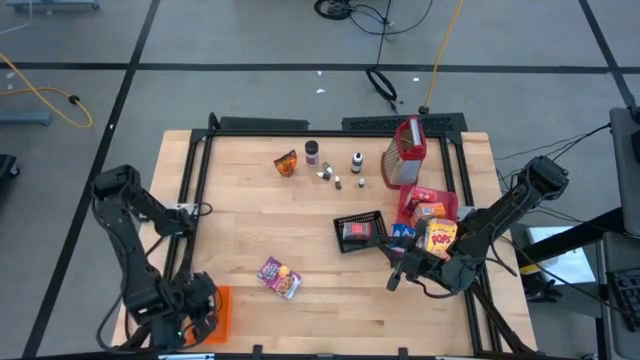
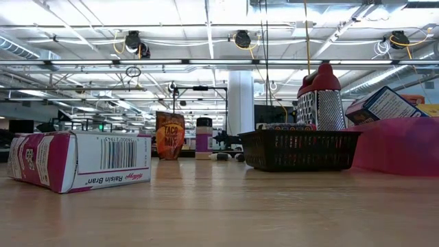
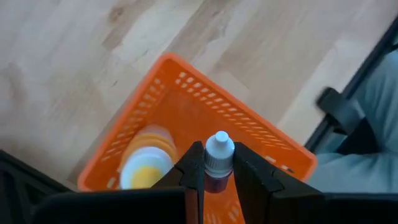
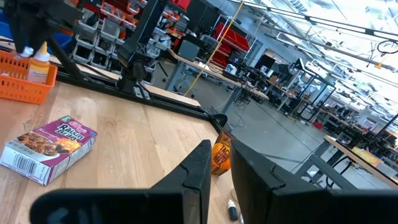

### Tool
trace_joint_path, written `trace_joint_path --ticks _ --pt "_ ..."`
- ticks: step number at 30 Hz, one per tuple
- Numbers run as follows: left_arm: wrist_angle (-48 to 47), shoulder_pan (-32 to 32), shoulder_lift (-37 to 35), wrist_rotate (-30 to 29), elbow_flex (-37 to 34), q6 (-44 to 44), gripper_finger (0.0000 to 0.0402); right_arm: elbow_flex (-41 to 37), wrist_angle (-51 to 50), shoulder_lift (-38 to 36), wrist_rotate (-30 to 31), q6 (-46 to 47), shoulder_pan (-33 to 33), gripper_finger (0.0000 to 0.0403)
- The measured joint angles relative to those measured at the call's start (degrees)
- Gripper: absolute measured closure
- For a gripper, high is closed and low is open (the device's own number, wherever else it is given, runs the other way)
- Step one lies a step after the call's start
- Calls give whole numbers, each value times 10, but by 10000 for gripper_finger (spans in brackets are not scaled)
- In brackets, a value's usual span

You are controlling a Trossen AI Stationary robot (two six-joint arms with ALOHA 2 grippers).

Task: Pick & Place Kitchen Items
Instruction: Put the small orange food coloring bottle into the orange bin

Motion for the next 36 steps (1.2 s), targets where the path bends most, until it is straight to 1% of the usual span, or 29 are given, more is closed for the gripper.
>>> trace_joint_path --ticks 12,18,21,29,36 --pt "15 0 0 -5 -27 -3 345 0 0 0 0 0 0 348" --pt "16 9 0 -5 -39 -27 341 0 0 0 0 0 0 348" --pt "20 14 0 -5 -38 -26 322 0 0 0 0 0 0 348" --pt "23 19 0 -5 -38 -16 257 0 0 0 0 0 0 348" --pt "37 19 0 -5 -38 -15 234 0 0 0 0 0 0 348"
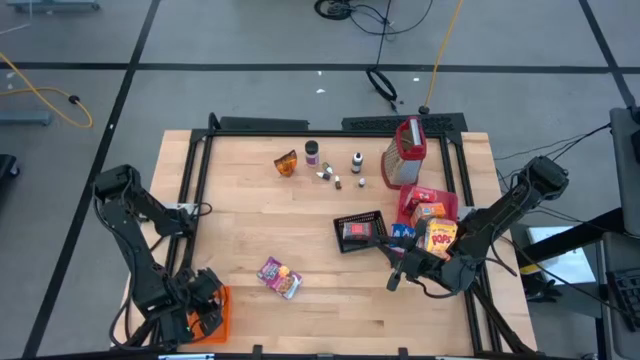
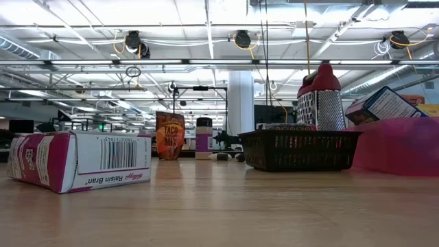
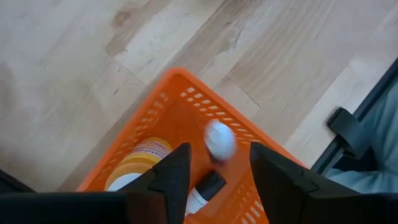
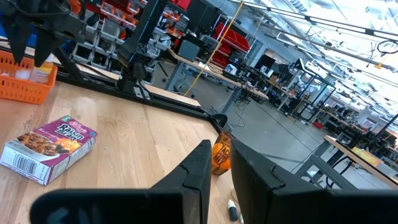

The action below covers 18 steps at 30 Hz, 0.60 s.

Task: Pick & Place Kitchen Items
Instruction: Put the small orange food coloring bottle into the orange bin, then put the small black food coloring bottle into the orange bin

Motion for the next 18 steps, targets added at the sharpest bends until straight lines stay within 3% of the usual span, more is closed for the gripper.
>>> trace_joint_path --ticks 7,18 --pt "2 14 0 0 0 9 221 0 0 0 0 0 0 348" --pt "34 74 0 -13 0 118 219 0 0 0 0 0 0 348"
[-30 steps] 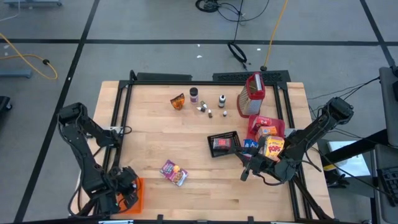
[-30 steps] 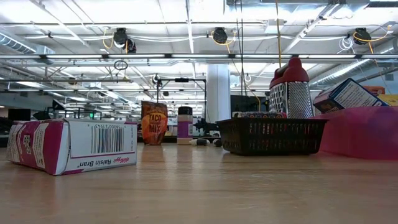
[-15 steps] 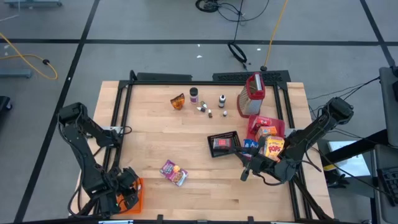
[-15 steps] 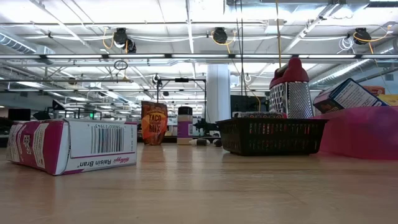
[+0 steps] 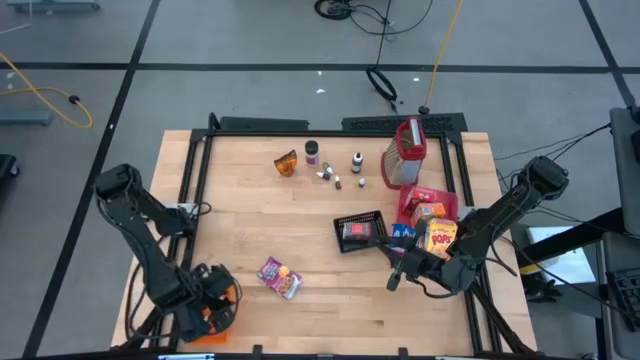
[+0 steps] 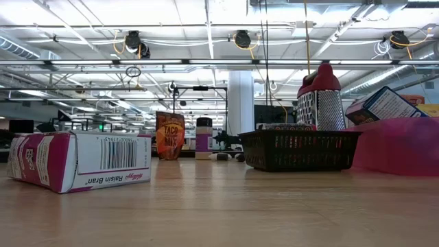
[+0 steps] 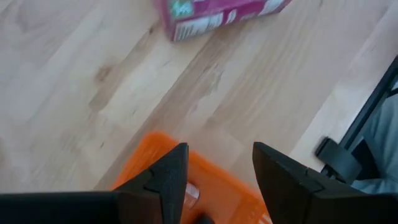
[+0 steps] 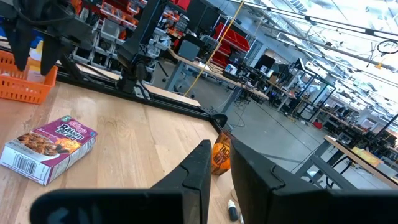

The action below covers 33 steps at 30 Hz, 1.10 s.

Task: Pick & Place Kitchen Items
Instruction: Put the small black food coloring bottle into the orange bin

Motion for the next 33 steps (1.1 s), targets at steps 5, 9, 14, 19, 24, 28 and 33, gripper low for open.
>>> trace_joint_path --ticks 5,9,14,19,24,28,33 --pt "35 32 0 -23 0 68 219 0 0 0 0 0 0 348" --pt "70 64 0 -54 0 156 220 0 0 0 0 0 0 348" --pt "123 120 0 -92 0 294 220 0 0 0 0 0 0 348" --pt "179 196 0 -92 0 426 220 0 0 0 0 0 0 348" --pt "216 282 0 -91 0 565 220 0 0 0 0 0 0 348" --pt "236 351 0 -86 0 646 220 0 0 0 0 0 0 348" --pt "255 434 9 -71 0 723 220 0 0 0 0 0 0 348"
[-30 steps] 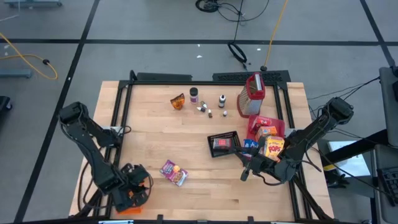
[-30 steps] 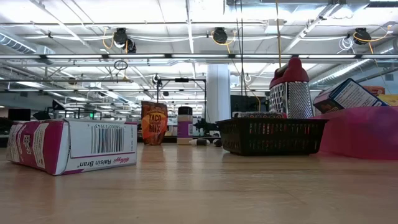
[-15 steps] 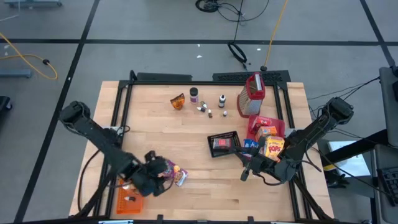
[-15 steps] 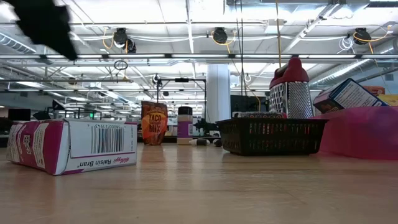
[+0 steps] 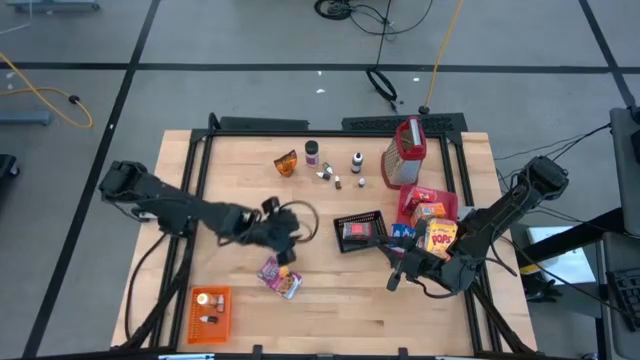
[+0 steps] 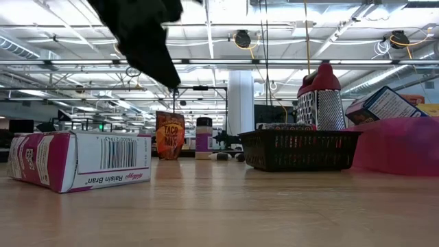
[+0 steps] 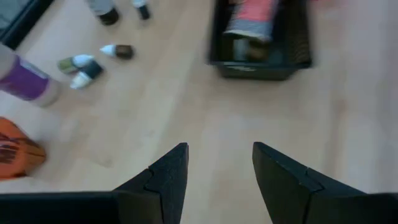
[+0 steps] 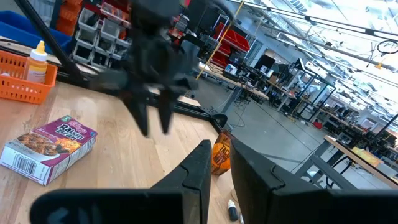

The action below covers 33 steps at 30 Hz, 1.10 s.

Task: Pick & Place Kitchen Items
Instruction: Put the small black food coloring bottle into the orange bin

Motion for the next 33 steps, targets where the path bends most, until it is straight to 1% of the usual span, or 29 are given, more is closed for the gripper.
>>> trace_joint_path --ticks 6,10,17,23,27,33 --pt "37 95 39 19 0 93 220 0 0 0 0 0 0 348" --pt "87 146 66 22 0 143 220 0 0 0 0 0 0 348" --pt "187 223 118 44 0 232 220 0 -1 0 0 -3 0 348" --pt "250 276 158 56 0 258 220 0 0 0 1 -4 0 348" --pt "257 305 182 90 0 272 220 0 0 0 1 -4 0 348" --pt "285 329 218 118 0 299 220 0 0 0 1 -4 0 348"
